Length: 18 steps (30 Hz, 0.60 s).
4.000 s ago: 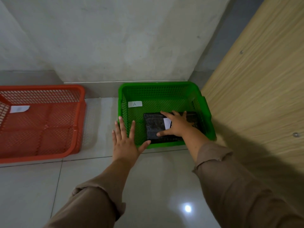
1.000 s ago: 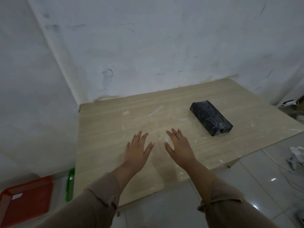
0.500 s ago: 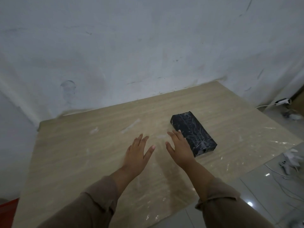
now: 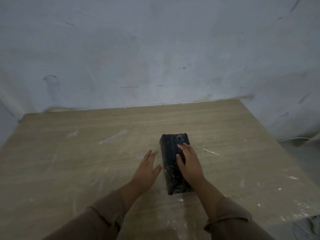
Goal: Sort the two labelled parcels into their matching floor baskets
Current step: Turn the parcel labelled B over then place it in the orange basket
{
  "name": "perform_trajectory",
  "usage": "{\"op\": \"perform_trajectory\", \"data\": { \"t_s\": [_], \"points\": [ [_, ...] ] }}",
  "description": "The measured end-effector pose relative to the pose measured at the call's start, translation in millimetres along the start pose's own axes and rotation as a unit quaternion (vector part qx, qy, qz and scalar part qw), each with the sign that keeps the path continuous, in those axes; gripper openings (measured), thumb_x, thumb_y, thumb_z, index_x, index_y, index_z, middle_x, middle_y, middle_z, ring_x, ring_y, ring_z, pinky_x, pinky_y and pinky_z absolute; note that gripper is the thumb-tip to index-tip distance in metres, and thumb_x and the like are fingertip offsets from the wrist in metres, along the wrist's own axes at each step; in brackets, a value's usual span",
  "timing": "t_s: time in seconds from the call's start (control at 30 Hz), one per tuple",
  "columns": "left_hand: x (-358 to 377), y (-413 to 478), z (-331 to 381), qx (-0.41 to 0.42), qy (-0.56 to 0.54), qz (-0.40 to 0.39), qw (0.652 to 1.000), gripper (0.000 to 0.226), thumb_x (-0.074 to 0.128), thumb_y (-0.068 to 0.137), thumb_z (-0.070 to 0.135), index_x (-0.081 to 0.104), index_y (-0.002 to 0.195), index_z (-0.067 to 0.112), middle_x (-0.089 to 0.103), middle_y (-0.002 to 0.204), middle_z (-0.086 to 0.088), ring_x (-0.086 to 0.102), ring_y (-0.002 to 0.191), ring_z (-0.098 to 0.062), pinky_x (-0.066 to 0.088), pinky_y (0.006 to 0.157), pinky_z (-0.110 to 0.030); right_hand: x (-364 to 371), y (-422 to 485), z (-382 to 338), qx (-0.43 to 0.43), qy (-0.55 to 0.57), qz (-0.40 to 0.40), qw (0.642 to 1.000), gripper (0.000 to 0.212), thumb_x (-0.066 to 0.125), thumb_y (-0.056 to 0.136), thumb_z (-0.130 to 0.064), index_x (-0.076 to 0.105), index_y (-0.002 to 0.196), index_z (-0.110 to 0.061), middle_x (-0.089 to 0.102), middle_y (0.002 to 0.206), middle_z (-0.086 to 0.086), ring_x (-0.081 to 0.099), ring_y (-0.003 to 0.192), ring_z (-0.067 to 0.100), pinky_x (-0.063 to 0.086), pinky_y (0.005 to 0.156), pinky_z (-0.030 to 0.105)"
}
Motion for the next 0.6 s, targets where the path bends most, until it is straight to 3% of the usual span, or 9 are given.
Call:
{"op": "perform_trajectory", "data": {
  "t_s": [0.1,0.2,0.3,0.43,0.6],
  "points": [
    [29.4,16.8,23.5,-0.037,-0.065,0.002,0.997,0.059,0.042,0.096,0.034,0.018,0.147,0.017,0.004,0.158,-0.008,0.008,0.145,-0.020,0.015,0.113,-0.029,-15.2,8.9,28.7,0.006,0.025,-0.007,1.000,0.043,0.048,0.095,-0.019,0.041,0.136,-0.010,0.043,0.141,0.010,0.041,0.130,0.021,0.030,0.101,0.022],
    [49.6,29.1,38.2,-0.070,-0.101,0.012,0.992,0.061,0.044,0.096,0.031,0.014,0.147,0.018,0.003,0.158,-0.007,0.009,0.145,-0.022,0.018,0.114,-0.031,-14.5,11.7,51.5,0.034,0.053,-0.045,0.997,0.048,0.050,0.094,-0.020,0.036,0.139,-0.010,0.043,0.140,0.010,0.045,0.126,0.020,0.031,0.096,0.018],
    [65.2,32.9,43.3,-0.090,-0.095,0.005,0.991,0.063,0.044,0.096,0.019,0.008,0.148,0.022,-0.007,0.159,-0.005,0.006,0.146,-0.022,0.022,0.113,-0.030,-9.7,10.9,64.7,0.054,0.084,-0.077,0.992,0.053,0.049,0.095,-0.026,0.030,0.142,-0.012,0.040,0.144,0.009,0.042,0.129,0.021,0.033,0.100,0.022],
    [67.1,29.9,43.1,-0.092,-0.097,0.009,0.991,0.062,0.042,0.096,0.010,0.010,0.148,0.021,-0.009,0.159,-0.003,0.003,0.146,-0.021,0.022,0.110,-0.025,-4.8,7.1,65.9,0.061,0.113,-0.092,0.988,0.061,0.051,0.094,-0.027,0.020,0.146,-0.015,0.040,0.147,0.007,0.046,0.128,0.024,0.042,0.104,0.039],
    [57.0,24.4,33.4,-0.090,-0.222,-0.028,0.971,0.060,0.046,0.095,0.010,0.017,0.147,0.020,-0.004,0.159,0.000,0.005,0.146,-0.019,0.021,0.117,-0.036,-7.1,3.3,62.2,0.054,0.144,-0.047,0.987,0.057,0.050,0.094,-0.026,0.025,0.145,-0.017,0.054,0.135,0.005,0.058,0.113,0.021,0.048,0.090,0.030]
  ]
}}
Point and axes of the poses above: each hand's wrist, its own y-axis towards the middle knuckle, its own x-axis out of the palm, z = x × y, the point moved 6 cm from there along y, towards the middle knuckle
